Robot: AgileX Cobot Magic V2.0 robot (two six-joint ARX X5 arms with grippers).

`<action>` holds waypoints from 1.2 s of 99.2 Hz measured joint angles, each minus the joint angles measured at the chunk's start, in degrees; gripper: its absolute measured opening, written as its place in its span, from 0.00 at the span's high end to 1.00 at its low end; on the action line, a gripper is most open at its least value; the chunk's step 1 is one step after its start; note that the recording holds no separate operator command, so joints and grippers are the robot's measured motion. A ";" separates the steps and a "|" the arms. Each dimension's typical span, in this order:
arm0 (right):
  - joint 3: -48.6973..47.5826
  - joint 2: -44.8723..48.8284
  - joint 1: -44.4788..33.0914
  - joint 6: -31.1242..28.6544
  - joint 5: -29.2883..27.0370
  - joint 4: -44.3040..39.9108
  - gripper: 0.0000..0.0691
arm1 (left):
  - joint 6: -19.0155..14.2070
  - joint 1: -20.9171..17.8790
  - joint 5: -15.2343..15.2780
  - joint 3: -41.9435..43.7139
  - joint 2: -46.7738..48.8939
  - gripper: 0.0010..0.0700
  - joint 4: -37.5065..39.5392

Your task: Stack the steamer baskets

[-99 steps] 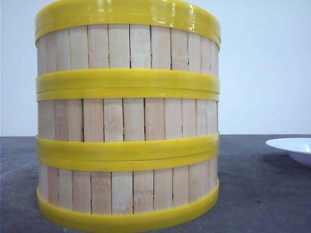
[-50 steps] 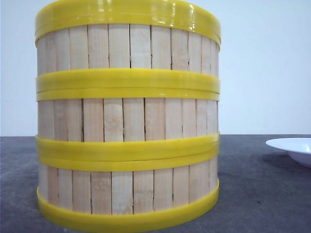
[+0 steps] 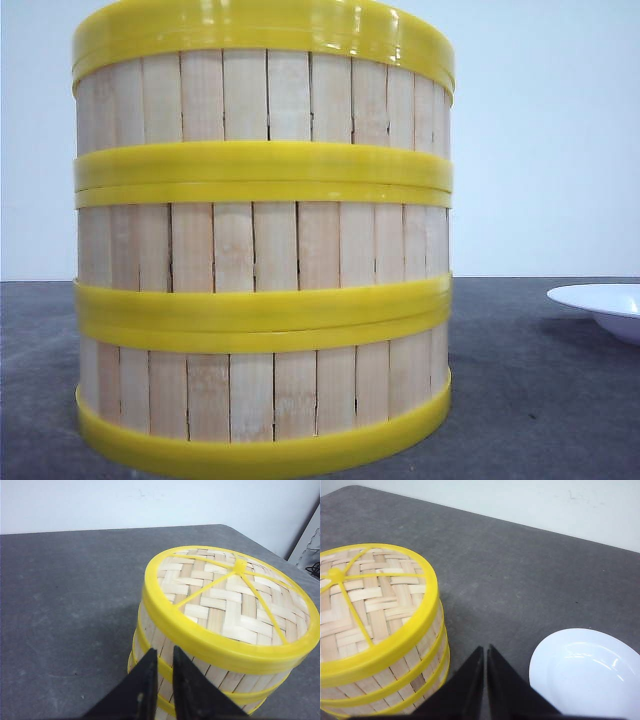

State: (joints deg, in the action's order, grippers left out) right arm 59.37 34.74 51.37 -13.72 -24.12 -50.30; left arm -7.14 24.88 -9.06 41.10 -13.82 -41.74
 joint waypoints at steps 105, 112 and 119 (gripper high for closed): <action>0.00 0.00 0.00 0.00 0.00 0.00 0.99 | 1.79 -13.92 17.75 -19.76 4.55 0.97 22.01; 0.00 0.00 0.00 0.00 0.00 0.00 0.99 | 1.79 -15.21 19.78 -24.44 6.12 0.97 26.38; 0.00 0.00 0.00 -0.02 0.00 0.00 0.99 | 1.79 -16.13 20.85 -28.41 7.82 0.97 29.29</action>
State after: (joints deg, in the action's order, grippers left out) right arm 59.37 34.74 51.37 -13.74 -24.12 -50.30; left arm -5.34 8.75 11.79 12.69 -6.00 -12.45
